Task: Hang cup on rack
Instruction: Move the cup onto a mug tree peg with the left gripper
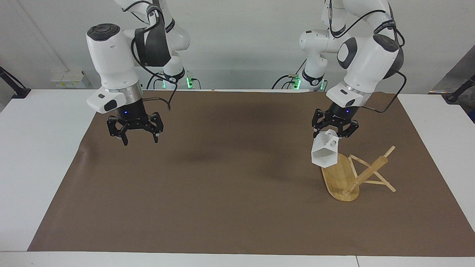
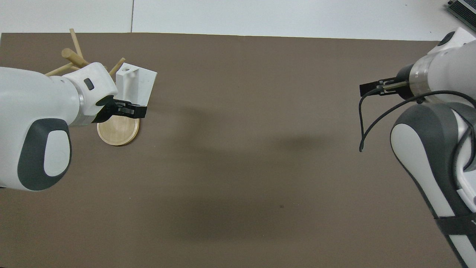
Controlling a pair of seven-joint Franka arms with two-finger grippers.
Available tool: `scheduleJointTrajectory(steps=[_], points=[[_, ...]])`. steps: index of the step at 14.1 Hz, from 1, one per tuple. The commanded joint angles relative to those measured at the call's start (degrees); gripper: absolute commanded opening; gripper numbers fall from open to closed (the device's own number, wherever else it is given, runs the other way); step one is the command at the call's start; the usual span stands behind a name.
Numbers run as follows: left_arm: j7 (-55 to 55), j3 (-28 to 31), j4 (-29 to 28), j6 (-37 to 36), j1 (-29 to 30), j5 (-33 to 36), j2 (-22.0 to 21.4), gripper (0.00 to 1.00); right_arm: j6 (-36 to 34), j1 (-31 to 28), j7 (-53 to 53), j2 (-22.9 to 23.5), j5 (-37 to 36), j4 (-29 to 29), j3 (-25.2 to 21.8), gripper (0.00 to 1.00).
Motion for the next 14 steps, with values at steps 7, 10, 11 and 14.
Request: scheduleJointTrajectory(steps=[7,10,11,14], points=[[-5.38,0.37,-0.01,4.46,0.4,1.39,3.02,0.0,-8.56,-2.16,2.91,-1.38,-3.19,2.88,0.68,1.0],[-5.99,0.37,0.08,2.88,1.2,1.3,2.93,0.0,-13.47,-2.86,3.0,-0.95,-2.49,6.65,0.24,1.0],[-5.9,0.45,0.17,2.27,1.28,1.04,2.85,0.0,-14.89,-3.04,3.0,-0.68,-2.4,8.23,0.15,1.0],[-5.9,0.63,0.6,1.56,2.42,0.78,2.93,0.0,-18.22,-3.13,6.24,-0.94,-2.4,11.05,0.15,1.0]])
